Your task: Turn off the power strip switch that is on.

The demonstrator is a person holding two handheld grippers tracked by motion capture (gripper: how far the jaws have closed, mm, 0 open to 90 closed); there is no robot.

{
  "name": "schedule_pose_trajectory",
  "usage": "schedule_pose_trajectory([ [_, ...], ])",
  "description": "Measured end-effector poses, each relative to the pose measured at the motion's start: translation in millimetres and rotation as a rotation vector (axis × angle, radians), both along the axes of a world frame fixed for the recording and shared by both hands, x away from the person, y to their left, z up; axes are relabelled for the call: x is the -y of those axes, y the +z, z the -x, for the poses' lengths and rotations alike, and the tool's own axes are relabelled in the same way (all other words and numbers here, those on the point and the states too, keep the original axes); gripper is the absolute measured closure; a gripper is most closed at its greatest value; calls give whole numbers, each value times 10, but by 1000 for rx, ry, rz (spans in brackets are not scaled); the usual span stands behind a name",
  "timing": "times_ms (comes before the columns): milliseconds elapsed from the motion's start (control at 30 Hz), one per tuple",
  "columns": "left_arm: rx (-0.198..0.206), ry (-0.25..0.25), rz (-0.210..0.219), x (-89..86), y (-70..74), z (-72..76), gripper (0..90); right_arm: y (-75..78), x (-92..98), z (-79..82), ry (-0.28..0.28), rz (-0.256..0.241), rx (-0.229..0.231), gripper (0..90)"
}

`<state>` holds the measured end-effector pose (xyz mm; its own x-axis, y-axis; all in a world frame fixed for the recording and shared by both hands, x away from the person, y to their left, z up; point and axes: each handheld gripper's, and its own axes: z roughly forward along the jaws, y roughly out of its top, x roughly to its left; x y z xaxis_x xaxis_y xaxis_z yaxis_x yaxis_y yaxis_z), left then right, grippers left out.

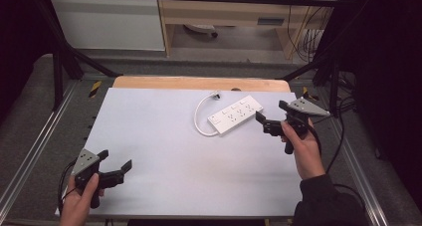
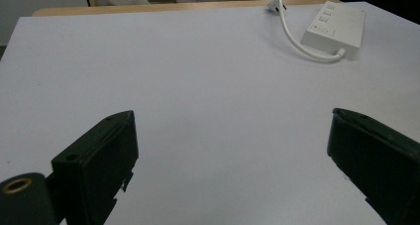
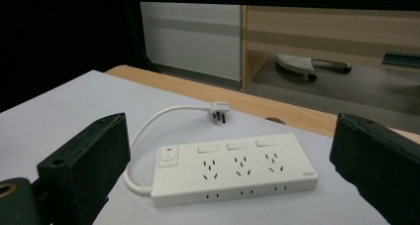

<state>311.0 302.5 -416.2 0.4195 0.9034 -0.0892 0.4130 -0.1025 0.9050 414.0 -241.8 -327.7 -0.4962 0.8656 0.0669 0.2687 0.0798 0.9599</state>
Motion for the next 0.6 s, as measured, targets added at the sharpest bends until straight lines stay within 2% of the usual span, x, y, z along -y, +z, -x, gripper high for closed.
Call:
schedule_pose_trajectory([
  [367,3,-1,3,1,5,-1,55,-78,149,238,-32,-2,25,21],
  [600,6,3,7,-3,10,6,55,-222,186,389,-33,1,28,27],
])
